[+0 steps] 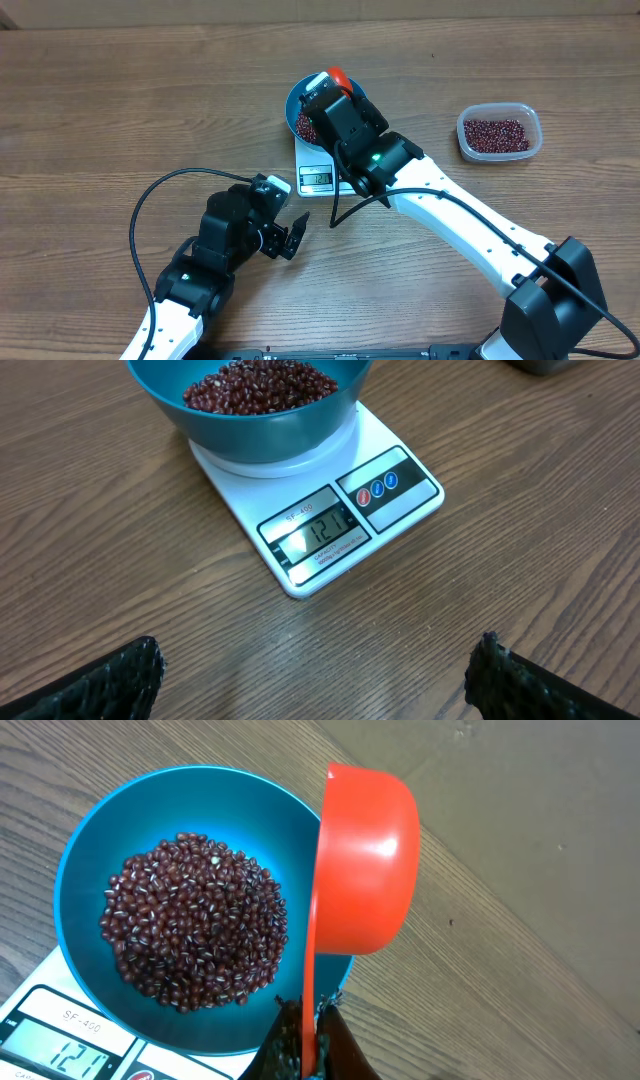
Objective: Scoop item into bowl and weigh 150g on scale
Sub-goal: 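Move the scoop over the blue bowl and pour beans in, then bring the empty scoop back to the bean container with right gripper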
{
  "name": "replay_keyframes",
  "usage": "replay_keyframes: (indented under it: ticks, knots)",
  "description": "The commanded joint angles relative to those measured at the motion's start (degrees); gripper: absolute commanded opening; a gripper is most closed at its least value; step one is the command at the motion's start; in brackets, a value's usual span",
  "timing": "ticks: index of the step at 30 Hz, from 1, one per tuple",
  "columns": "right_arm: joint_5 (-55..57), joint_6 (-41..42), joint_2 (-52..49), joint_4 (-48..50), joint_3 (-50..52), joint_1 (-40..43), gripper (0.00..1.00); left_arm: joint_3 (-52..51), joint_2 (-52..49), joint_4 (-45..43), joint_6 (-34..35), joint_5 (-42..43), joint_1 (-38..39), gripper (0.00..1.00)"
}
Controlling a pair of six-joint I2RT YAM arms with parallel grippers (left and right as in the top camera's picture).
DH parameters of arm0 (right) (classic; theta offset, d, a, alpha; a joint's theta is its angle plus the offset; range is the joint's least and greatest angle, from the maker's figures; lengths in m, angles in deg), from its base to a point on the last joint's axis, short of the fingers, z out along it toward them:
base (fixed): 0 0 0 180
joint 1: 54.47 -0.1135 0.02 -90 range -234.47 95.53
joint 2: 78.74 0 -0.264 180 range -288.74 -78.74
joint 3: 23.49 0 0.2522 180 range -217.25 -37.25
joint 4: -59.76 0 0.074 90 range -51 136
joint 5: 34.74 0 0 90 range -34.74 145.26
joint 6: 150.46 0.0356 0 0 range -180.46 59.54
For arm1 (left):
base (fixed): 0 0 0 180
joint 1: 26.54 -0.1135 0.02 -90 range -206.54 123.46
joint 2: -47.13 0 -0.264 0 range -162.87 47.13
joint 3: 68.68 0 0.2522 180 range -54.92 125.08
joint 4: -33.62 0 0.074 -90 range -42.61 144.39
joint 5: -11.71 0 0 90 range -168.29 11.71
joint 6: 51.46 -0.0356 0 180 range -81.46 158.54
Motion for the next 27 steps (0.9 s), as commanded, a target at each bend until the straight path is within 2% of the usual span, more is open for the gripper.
replay_keyframes:
  ticks: [1,5,11,18,23,27]
  knots:
    - [0.7,0.9,1.9,0.2,-1.8,-0.1,0.04,-0.4,-0.1,-0.1,0.1,0.4,0.1,0.99]
    - [-1.6,4.5,3.4,-0.2,-1.9,1.0,0.04,-0.4,-0.1,-0.1,0.1,0.5,0.1,1.0]
    - [-13.0,7.4,8.8,-3.1,-1.9,7.0,0.04,-0.4,-0.1,-0.1,0.1,0.5,0.1,1.0]
    - [-26.1,12.0,16.3,-10.8,-1.9,22.4,0.04,-0.4,-0.1,1.7,0.1,0.5,0.1,1.0]
    - [-28.3,12.4,18.1,-17.7,-1.9,34.6,0.04,-0.4,-0.1,2.2,0.1,0.5,0.1,0.99]
    - [-28.3,11.5,15.9,-23.2,-1.8,41.9,0.04,-0.4,-0.1,2.2,0.1,0.5,0.1,1.0]
